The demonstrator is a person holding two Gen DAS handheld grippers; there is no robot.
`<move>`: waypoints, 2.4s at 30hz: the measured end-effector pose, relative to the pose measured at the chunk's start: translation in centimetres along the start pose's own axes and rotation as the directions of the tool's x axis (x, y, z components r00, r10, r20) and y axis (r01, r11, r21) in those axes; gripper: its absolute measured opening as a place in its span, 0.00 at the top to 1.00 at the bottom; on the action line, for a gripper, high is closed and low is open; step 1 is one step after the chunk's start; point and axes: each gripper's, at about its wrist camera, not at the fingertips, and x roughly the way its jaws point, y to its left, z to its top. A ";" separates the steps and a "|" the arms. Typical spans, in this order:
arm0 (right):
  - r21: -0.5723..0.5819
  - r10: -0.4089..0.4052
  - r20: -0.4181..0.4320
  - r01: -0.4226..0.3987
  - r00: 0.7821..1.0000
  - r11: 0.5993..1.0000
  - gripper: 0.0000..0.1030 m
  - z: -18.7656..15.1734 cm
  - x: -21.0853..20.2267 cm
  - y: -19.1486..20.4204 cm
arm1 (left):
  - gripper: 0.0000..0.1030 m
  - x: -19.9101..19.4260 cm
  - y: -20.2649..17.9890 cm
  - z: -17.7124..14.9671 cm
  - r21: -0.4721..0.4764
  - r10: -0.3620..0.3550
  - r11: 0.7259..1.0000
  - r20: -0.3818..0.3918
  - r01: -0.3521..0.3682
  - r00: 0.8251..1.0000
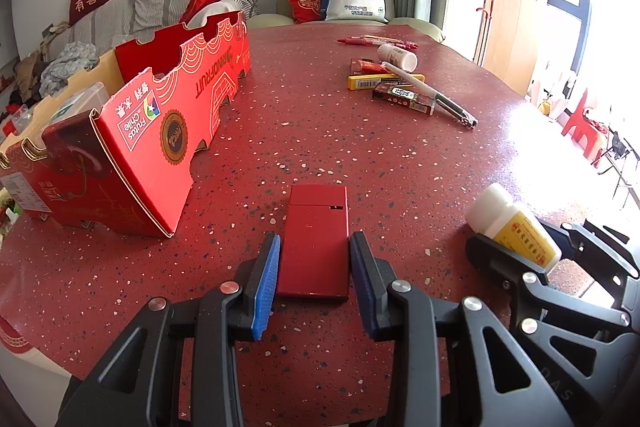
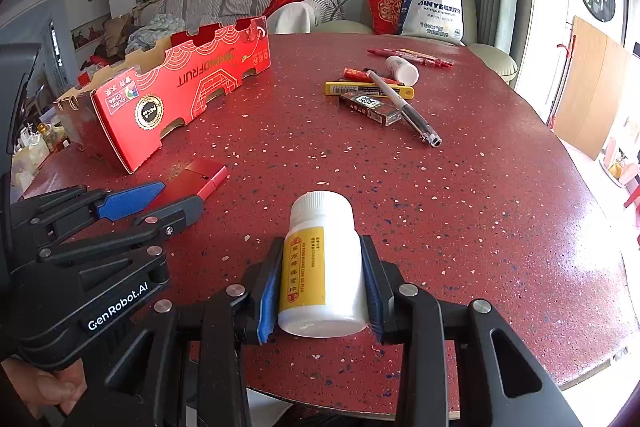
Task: Organize rigid objects
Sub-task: 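Carry the red case and yellow-labelled bottle toward the cardboard box with both grippers, then lower the red case and yellow-labelled bottle into the box and open both grippers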
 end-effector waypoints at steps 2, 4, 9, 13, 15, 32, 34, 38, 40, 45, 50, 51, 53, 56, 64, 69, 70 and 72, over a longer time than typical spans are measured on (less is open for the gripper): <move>-0.004 -0.001 -0.003 0.001 1.000 1.000 0.64 0.0 0.0 0.1 | 0.63 0.0 0.1 0.1 -0.006 -0.005 1.000 -0.001 0.005 1.000; -0.005 0.001 -0.006 -0.001 1.000 1.000 0.64 0.1 -0.1 0.1 | 0.64 -0.1 0.1 0.1 -0.010 -0.005 1.000 -0.003 0.005 1.000; 0.016 0.020 -0.004 -0.020 1.000 1.000 0.64 0.3 -0.2 -0.2 | 0.64 -0.2 0.2 0.1 -0.008 -0.002 1.000 -0.004 0.002 1.000; 0.014 0.022 0.005 -0.022 1.000 1.000 0.64 0.6 -0.4 -0.2 | 0.64 -0.5 0.2 0.3 -0.007 0.013 1.000 0.002 -0.013 1.000; 0.009 0.023 0.016 -0.023 1.000 1.000 0.64 1.0 -0.7 -0.1 | 0.64 -1.2 0.2 0.7 -0.006 0.015 1.000 0.020 -0.015 1.000; -0.135 0.154 0.137 -0.135 0.979 0.982 0.64 11.5 -2.3 5.2 | 0.64 -7.9 7.7 9.0 -0.148 0.119 0.985 0.192 -0.091 0.974; -0.165 0.186 0.141 -0.162 0.972 0.973 0.64 13.6 -1.7 6.8 | 0.64 -7.4 10.5 10.0 -0.177 0.155 0.976 0.167 -0.125 0.974; -0.209 0.238 0.115 -0.211 0.964 0.955 0.64 17.2 0.7 10.3 | 0.64 -5.9 15.4 11.7 -0.206 0.199 0.963 0.115 -0.173 0.973; -0.224 0.259 0.092 -0.233 0.962 0.946 0.64 18.7 2.3 12.1 | 0.64 -4.9 17.5 12.6 -0.222 0.202 0.959 0.088 -0.179 0.975; -0.278 0.255 0.004 -0.244 0.967 0.929 0.64 20.5 7.0 16.1 | 0.64 -1.7 20.9 14.8 -0.225 0.183 0.958 -0.005 -0.180 0.983; -0.298 0.215 -0.058 -0.223 0.975 0.928 0.64 21.0 10.8 17.7 | 0.64 1.7 21.5 15.9 -0.192 0.172 0.964 -0.084 -0.185 0.982; -0.300 0.205 -0.073 -0.218 0.976 0.929 0.64 21.1 11.5 17.8 | 0.64 2.4 21.7 15.9 -0.206 0.155 0.963 -0.107 -0.174 0.982; -0.293 0.201 -0.098 -0.221 0.975 0.930 0.64 21.2 12.5 17.9 | 0.64 3.5 22.3 16.0 -0.236 0.133 0.958 -0.141 -0.164 0.981; -0.280 0.209 -0.121 -0.236 0.970 0.931 0.64 21.3 13.1 17.7 | 0.50 4.1 22.5 15.9 -0.235 0.146 0.955 -0.163 -0.182 0.976; -0.220 0.243 0.057 -0.226 0.968 0.949 0.38 20.2 7.7 14.1 | 0.31 1.6 21.1 15.2 -0.214 0.155 0.963 -0.065 -0.165 0.986; -0.133 0.223 0.169 -0.202 0.960 0.970 0.38 17.2 2.8 7.2 | 0.31 -2.4 17.0 15.2 -0.198 0.095 0.976 0.038 -0.085 0.995; -0.128 0.193 0.173 -0.172 0.966 0.977 0.38 16.4 2.4 5.6 | 0.31 -3.0 15.8 15.1 -0.195 0.070 0.979 0.053 -0.058 0.996; -0.114 0.104 0.154 -0.087 0.983 0.990 0.38 14.8 2.2 2.0 | 0.31 -4.1 12.7 14.9 -0.168 0.018 0.986 0.074 -0.006 0.997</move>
